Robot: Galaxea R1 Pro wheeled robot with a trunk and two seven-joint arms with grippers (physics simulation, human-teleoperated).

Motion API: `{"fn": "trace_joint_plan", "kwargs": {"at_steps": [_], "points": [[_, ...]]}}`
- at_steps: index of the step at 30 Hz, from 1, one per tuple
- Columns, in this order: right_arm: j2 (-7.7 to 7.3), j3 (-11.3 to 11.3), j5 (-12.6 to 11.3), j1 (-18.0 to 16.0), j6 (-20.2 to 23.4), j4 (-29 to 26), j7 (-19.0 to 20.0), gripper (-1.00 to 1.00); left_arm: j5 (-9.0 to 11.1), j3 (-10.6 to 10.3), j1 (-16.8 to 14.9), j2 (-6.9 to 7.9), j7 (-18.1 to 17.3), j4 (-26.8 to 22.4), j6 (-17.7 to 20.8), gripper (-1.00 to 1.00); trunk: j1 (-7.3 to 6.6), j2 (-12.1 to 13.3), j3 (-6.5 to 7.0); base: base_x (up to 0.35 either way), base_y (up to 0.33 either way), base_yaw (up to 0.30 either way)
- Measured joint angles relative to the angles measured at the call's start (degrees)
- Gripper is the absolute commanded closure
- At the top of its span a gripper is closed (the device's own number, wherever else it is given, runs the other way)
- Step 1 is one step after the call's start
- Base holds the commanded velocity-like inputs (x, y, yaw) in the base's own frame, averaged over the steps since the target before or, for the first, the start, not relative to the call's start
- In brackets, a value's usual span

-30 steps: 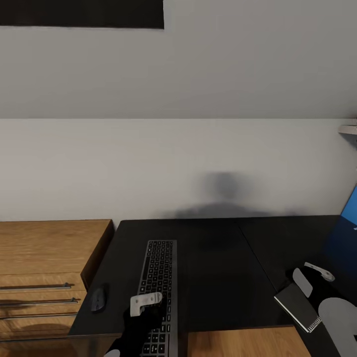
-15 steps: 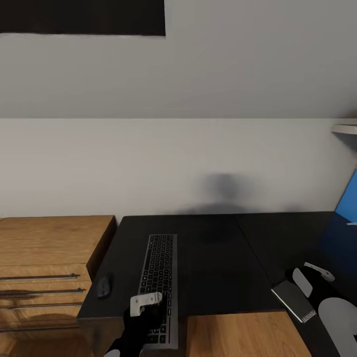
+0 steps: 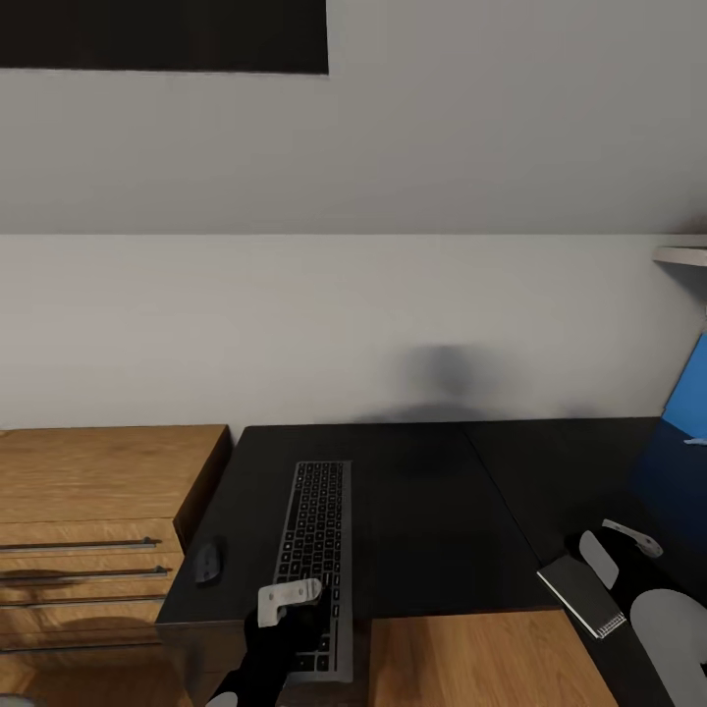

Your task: In the bedroom, organize the workspace by keeping the computer under the desk, ensuring the monitor is on the desk, placing the keyboard on the desk next to the monitor, placing the mouse on the desk next to the keyboard, moving the folder from the swivel chair onto the desk next to the mouse, stacking the notebook on top of the folder with the pen on top of the notebook, and positioning the swivel chair next to the desk.

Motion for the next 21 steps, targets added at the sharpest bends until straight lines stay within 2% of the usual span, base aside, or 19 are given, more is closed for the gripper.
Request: {"fn": "trace_joint_plan", "kwargs": {"at_steps": [15, 21], "points": [[0.29, 0.00, 0.05, 0.00, 0.00, -0.02, 0.08, -1.00, 0.00, -0.06, 0.00, 0.00, 0.00, 0.00, 0.00, -1.00, 0.00, 0.00, 0.00, -0.001, 0.000, 0.000], [0.51, 0.01, 0.08, 0.00, -0.07, -0.02, 0.11, -1.00, 0.00, -0.06, 0.00, -0.01, 0.00, 0.00, 0.01, -1.00, 0.01, 0.01, 0.00, -0.076, 0.059, 0.000]]}}
